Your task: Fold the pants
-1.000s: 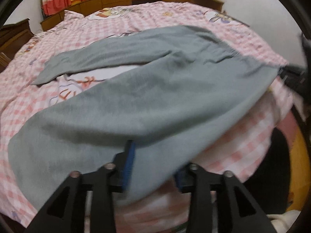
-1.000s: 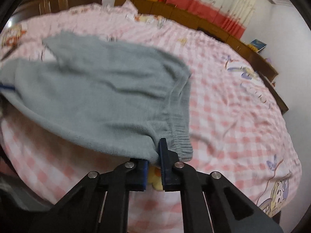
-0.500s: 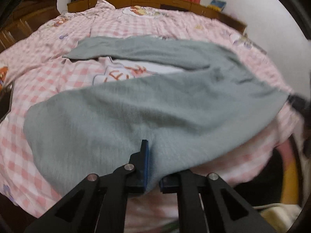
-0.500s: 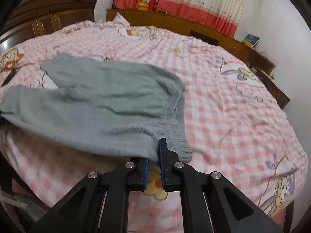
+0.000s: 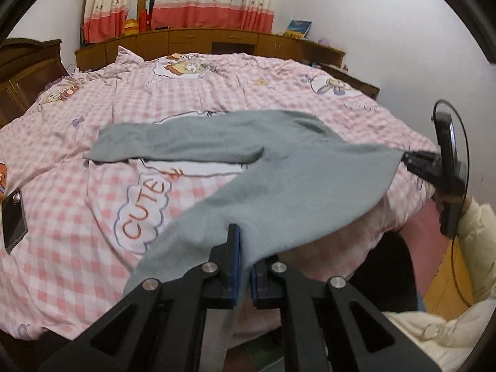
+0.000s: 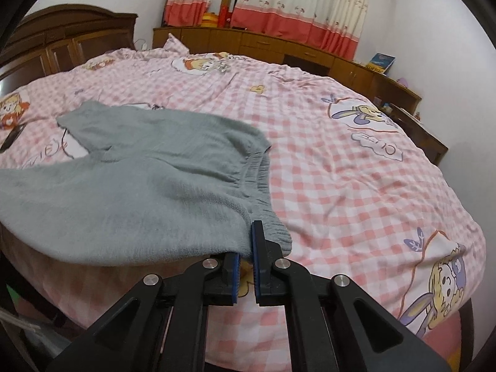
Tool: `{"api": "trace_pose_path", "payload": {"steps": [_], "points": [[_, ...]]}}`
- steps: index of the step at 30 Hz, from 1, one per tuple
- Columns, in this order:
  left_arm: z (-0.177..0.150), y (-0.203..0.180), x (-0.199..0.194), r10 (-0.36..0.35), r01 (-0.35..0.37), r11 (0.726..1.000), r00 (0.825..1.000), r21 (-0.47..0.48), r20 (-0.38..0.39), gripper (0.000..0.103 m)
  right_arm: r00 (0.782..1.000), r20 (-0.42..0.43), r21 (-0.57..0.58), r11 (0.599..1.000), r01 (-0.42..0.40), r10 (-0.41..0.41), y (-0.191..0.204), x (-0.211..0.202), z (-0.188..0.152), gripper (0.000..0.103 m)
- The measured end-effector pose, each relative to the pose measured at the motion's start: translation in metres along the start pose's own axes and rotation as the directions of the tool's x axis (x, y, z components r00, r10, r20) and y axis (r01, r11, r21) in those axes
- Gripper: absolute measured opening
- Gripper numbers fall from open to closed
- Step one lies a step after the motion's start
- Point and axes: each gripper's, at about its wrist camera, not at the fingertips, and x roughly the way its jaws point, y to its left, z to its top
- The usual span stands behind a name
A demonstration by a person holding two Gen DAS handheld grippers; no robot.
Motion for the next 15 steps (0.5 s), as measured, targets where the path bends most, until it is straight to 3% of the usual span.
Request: {"api": "trace_pose_path", "payload": {"steps": [5,9,15], "points": [[0.041,0.030,0.013,0.025,-0.023,0.997,0.999,-0.070,0.028,0.005,1.000,-0.009,-0.028,1.000,-0.014,0.013,0.001,0.014,0.021,0.007],[0.080,0.050,0.034,0.085,-0.081,0.995,0.994,-0.056,0.072,0.005,0.998,-0.010,-0.019,0.998,-0.056,0.055,-0.002,0.036,0.056,0.007],[0.118,0.086,0.102,0.147,-0.147,0.985,0.989,-0.087,-0.001,0.005,0.986,-0.092,0.030,0.990,-0.140,0.142,-0.004,0.110,0.102,0.007]]}}
